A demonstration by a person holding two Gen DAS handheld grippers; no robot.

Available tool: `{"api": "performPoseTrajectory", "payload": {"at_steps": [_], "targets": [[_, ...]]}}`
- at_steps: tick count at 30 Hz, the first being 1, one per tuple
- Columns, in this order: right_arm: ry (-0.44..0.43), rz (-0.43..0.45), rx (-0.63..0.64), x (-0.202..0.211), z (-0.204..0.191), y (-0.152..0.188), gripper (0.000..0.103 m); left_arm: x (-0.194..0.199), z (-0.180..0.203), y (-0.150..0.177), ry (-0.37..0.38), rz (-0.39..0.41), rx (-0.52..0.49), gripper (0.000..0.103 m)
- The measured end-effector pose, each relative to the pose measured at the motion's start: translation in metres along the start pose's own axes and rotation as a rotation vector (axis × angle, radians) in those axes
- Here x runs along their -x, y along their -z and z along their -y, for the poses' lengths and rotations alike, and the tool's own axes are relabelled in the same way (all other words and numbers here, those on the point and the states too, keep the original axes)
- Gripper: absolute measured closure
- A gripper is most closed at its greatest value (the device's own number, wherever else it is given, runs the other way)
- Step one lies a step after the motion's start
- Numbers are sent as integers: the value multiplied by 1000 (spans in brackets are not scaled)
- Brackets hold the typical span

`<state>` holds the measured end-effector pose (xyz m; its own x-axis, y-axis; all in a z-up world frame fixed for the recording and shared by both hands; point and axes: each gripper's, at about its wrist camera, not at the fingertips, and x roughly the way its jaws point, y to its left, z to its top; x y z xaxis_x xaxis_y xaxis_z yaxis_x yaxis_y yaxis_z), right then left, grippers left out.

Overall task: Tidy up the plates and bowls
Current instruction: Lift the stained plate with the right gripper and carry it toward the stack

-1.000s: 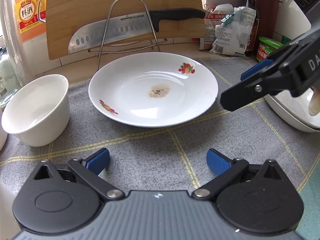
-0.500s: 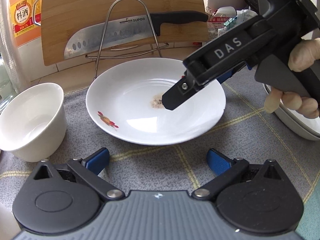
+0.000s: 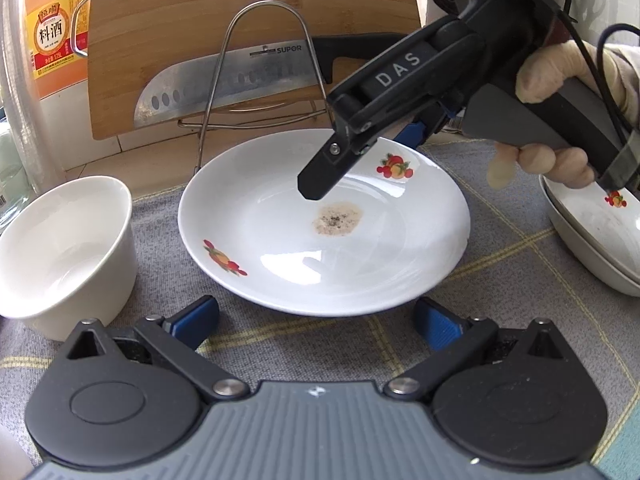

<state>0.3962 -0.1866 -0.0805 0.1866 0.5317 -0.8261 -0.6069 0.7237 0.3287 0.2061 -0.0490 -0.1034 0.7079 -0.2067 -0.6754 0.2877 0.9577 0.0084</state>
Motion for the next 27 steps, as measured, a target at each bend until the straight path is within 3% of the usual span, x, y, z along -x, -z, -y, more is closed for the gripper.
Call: {"api": "performPoseTrajectory", "payload": {"at_steps": [16,27], "targets": [[-62,-55,103,-11,1,-24,0,10,0,5,31,31,-30,0],[-111,-90,95,-15,6,-38,0,14,3,7,32,39,-39,0]]}}
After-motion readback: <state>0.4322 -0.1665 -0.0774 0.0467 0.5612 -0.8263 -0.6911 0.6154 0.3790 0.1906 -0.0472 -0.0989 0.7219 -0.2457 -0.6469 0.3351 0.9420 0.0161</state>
